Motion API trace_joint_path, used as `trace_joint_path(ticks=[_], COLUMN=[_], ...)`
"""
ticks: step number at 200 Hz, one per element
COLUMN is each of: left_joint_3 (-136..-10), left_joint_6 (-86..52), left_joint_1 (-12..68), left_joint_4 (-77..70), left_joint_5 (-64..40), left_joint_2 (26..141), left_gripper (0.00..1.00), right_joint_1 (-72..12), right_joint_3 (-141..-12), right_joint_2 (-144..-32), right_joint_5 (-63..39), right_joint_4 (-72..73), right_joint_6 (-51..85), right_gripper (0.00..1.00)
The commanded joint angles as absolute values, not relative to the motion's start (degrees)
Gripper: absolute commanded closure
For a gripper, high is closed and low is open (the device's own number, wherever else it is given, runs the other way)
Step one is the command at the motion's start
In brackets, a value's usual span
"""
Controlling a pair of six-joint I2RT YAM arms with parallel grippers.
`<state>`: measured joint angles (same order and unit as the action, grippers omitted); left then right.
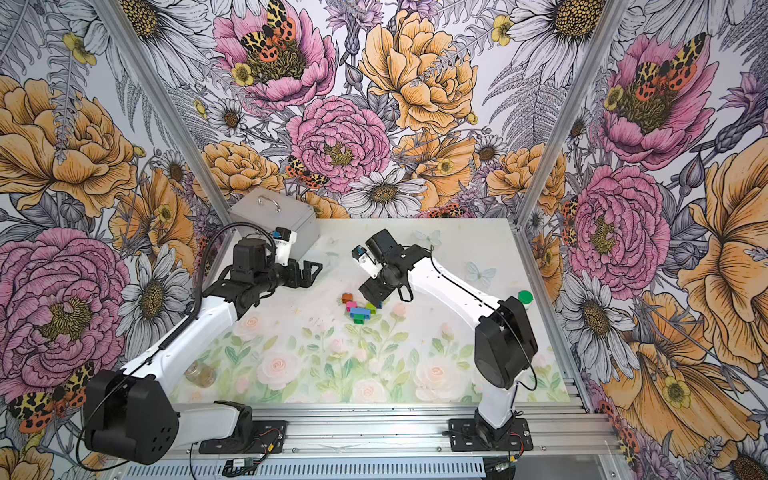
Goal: Assemble the letter v with lego
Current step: Assemble the lego brick with the lego brick.
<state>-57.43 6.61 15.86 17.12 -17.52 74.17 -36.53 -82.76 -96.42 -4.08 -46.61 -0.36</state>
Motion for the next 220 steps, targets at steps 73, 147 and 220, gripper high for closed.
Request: trace_joint_path(ticks=[73,147,220], left_joint_3=[-60.31,-66.44,-69.29], left_joint_6=[69.77,75.86,73.83], left_joint_1=[20.47,21.99,22.92], left_joint_4=[27.47,29.03,30.76], left_joint_5=[-24.41,-24.92,-22.62], left_joint_2=[84.90,97.77,103.07], left_gripper=[0.01,0.02,0.04], right_joint_1=[-45.09,-46.93,-47.46], right_joint_3=[-47.11,-49.75,-54.94], right_joint_2=[-75.69,-86.80,-97.53], right_joint_5=[7.88,4.15,4.74], right_joint_4=[-19.93,-13.53,-10.72], right_joint_6=[57.05,67.30,72.21], right_gripper=[0.35,0.52,0.60])
